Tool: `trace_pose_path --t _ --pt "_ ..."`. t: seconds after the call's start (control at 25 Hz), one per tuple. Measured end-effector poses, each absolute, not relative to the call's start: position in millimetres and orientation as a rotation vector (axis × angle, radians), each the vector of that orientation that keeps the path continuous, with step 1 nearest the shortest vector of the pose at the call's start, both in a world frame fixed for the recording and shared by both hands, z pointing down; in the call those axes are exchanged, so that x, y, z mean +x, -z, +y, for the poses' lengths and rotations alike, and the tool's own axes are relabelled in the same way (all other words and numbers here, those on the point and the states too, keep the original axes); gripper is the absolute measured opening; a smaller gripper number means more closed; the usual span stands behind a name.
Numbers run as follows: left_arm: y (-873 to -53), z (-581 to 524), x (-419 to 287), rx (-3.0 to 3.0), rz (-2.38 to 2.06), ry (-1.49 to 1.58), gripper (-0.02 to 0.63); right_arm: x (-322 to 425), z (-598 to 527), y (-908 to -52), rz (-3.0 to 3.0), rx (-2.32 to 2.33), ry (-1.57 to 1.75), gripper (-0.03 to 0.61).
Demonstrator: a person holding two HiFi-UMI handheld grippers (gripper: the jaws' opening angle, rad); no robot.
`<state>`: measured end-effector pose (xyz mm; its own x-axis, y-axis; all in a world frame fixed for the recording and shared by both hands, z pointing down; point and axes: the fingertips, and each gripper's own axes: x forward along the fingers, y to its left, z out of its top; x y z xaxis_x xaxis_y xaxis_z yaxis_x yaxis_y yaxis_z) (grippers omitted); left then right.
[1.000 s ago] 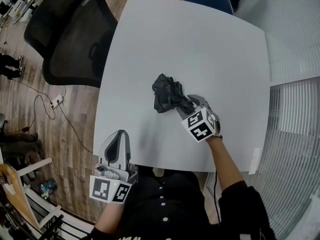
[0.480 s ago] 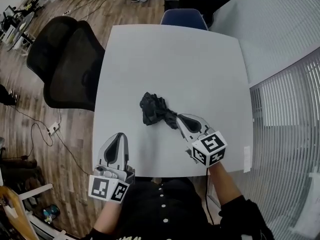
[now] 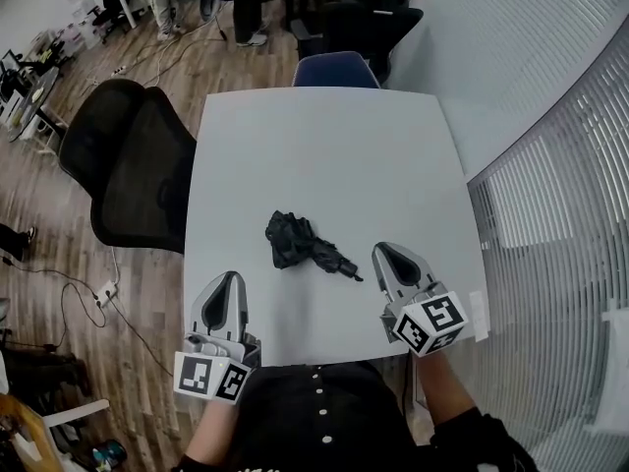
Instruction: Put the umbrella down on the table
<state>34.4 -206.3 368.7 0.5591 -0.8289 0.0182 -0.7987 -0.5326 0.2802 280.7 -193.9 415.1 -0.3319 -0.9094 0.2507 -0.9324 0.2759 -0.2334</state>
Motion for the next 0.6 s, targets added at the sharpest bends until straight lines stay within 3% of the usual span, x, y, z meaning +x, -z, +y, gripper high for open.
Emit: trace_pose_path --t 0.6 --pt "-332.8 -203.2 6.5 2.591 -1.450 0.253 0.017 334.4 -151.4 -344.9 -2.441 2.154 -0.254 0.040"
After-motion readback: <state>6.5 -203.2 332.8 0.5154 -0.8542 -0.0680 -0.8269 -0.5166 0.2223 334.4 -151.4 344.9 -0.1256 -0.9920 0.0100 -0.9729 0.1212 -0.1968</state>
